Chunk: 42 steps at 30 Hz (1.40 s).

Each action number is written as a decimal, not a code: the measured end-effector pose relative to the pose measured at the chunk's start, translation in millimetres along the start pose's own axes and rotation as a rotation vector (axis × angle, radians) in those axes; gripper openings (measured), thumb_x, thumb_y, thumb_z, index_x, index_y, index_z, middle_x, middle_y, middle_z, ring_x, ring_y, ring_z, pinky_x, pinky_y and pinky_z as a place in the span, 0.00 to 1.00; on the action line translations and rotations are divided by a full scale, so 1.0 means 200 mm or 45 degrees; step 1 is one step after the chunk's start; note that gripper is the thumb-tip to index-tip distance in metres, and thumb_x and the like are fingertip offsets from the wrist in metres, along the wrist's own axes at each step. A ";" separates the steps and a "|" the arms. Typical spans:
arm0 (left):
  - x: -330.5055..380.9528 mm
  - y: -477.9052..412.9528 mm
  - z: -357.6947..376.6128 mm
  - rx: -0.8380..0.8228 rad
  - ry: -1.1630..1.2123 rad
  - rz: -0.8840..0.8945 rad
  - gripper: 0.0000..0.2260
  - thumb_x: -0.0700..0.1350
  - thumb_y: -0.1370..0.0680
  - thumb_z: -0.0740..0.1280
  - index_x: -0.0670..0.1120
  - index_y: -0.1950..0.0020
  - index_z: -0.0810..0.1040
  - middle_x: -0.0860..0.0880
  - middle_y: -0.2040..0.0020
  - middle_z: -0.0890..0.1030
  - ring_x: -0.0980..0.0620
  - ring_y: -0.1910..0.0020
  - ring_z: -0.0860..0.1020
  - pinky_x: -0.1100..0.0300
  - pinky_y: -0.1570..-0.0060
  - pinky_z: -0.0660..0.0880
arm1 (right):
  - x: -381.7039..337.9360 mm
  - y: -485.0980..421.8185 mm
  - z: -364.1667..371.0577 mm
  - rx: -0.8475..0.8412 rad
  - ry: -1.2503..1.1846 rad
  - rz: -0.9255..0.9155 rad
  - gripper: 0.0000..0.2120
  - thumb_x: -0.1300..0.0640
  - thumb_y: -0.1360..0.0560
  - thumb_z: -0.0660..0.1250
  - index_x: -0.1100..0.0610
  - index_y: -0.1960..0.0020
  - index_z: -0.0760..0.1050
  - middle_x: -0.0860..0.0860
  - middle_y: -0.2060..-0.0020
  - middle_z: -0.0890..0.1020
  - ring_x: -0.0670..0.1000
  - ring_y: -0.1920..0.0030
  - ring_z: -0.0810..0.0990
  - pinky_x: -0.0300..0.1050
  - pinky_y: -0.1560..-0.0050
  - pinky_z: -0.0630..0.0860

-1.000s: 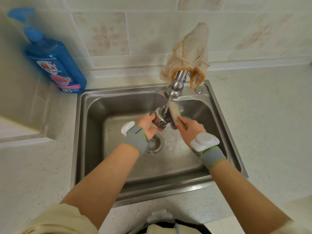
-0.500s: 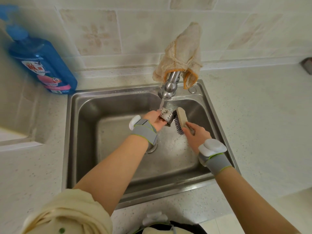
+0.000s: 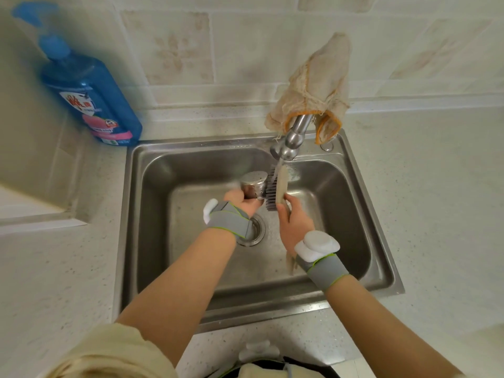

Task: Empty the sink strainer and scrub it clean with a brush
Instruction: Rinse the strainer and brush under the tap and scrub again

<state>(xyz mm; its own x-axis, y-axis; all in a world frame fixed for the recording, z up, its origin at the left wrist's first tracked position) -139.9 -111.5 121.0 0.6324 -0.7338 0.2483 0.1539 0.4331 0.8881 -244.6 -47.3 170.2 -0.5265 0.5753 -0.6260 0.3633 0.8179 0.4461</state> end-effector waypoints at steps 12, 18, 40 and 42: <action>0.08 0.02 0.02 -0.131 -0.054 0.216 0.19 0.41 0.18 0.50 0.36 0.28 0.60 0.39 0.30 0.69 0.42 0.31 0.69 0.53 0.33 0.66 | 0.09 -0.13 0.15 -0.056 -0.328 0.250 0.18 0.50 0.19 0.52 0.58 0.33 0.62 0.50 0.66 0.71 0.49 0.72 0.64 0.47 0.63 0.67; 0.20 -0.03 -0.01 -0.075 -1.421 0.794 0.09 0.37 0.20 0.56 0.40 0.57 0.74 0.42 0.63 0.73 0.52 0.60 0.71 0.69 0.69 0.63 | 0.06 -0.03 0.00 -0.039 -0.034 0.066 0.20 0.45 0.21 0.55 0.49 0.31 0.64 0.51 0.57 0.76 0.55 0.56 0.76 0.52 0.47 0.75; -0.01 0.15 0.12 -0.438 -2.403 1.077 0.15 0.33 0.22 0.56 0.39 0.38 0.75 0.40 0.40 0.74 0.42 0.36 0.68 0.60 0.39 0.68 | 0.23 -0.09 0.01 -0.230 -0.933 0.639 0.16 0.46 0.25 0.66 0.60 0.57 0.71 0.54 0.65 0.76 0.43 0.86 0.64 0.30 0.84 0.62; -0.02 0.18 0.09 -0.434 -2.498 1.155 0.16 0.38 0.22 0.54 0.42 0.39 0.76 0.41 0.37 0.73 0.46 0.36 0.66 0.53 0.38 0.68 | 0.20 -0.11 0.06 -0.287 -1.035 0.646 0.16 0.47 0.25 0.66 0.60 0.52 0.71 0.56 0.57 0.78 0.45 0.75 0.77 0.30 0.84 0.63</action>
<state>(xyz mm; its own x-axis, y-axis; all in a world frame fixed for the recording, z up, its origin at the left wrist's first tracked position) -150.0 -102.6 158.6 -0.7336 0.3093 0.6051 0.5740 0.7587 0.3081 -264.7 -42.0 126.6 0.3711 0.7568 -0.5380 0.2004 0.5005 0.8422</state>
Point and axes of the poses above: each hand's wrist, its own y-axis away from the middle knuckle, its own z-axis out of the palm, x = y × z, the point moved 8 cm from there along -y, towards the middle knuckle
